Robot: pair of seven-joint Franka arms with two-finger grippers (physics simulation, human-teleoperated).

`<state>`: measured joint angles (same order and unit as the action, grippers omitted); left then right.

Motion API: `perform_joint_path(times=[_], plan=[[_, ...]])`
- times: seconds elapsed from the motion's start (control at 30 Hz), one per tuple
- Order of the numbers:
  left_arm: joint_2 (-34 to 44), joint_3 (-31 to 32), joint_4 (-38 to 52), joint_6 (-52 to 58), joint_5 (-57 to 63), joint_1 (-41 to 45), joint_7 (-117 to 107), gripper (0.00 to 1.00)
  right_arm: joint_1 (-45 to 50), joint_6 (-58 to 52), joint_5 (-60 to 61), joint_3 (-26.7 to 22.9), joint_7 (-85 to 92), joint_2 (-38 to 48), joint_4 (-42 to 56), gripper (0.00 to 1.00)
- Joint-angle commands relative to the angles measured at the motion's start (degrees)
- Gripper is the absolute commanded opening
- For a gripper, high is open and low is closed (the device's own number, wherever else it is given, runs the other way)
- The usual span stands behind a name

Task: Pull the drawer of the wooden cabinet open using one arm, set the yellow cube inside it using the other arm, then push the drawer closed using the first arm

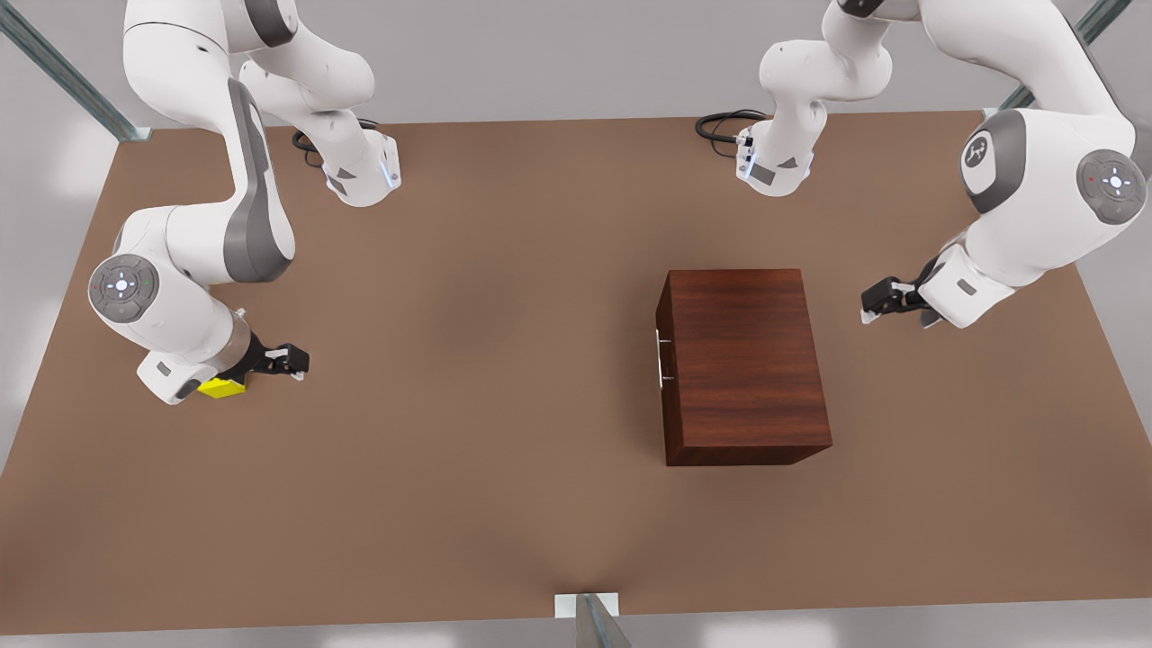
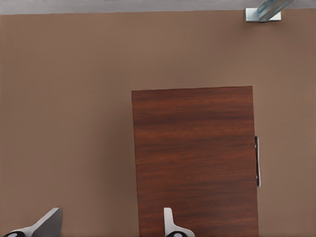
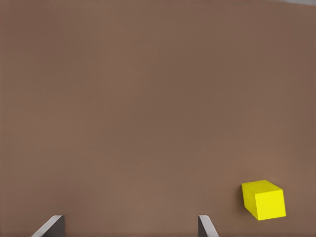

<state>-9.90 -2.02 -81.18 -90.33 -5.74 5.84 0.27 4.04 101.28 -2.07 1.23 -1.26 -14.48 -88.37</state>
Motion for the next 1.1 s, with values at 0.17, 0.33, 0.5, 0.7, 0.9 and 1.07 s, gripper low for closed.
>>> perform_joint_path(times=[0.17,0.33,0.5,0.7,0.9,1.07], plan=[[-5.0,0.1,3.6,-1.0,3.8,16.7,-17.5,1.00,-0.1,0.1,0.1,0.0,-0.5,0.0,0.1,1.00],[-12.2,0.1,8.4,-2.2,6.2,30.6,-50.2,1.00,0.0,0.1,0.1,-0.1,-0.8,0.2,0.4,1.00],[-19.3,0.0,8.1,-11.2,7.4,34.9,-66.4,1.00,-0.3,0.1,0.0,-0.4,-0.1,0.2,0.4,1.00],[-24.6,-0.8,6.7,-16.5,16.8,35.2,-61.4,1.00,-0.7,0.1,0.0,-0.6,-0.1,0.2,0.4,1.00],[-27.7,-0.6,6.7,-16.5,19.4,36.1,-62.2,1.00,-0.7,0.1,0.0,-0.6,-0.1,0.1,0.4,1.00],[-29.0,-0.6,5.4,-17.2,23.1,36.1,-61.0,1.00,-0.7,0.1,0.0,-0.5,-0.1,0.1,0.4,1.00]])
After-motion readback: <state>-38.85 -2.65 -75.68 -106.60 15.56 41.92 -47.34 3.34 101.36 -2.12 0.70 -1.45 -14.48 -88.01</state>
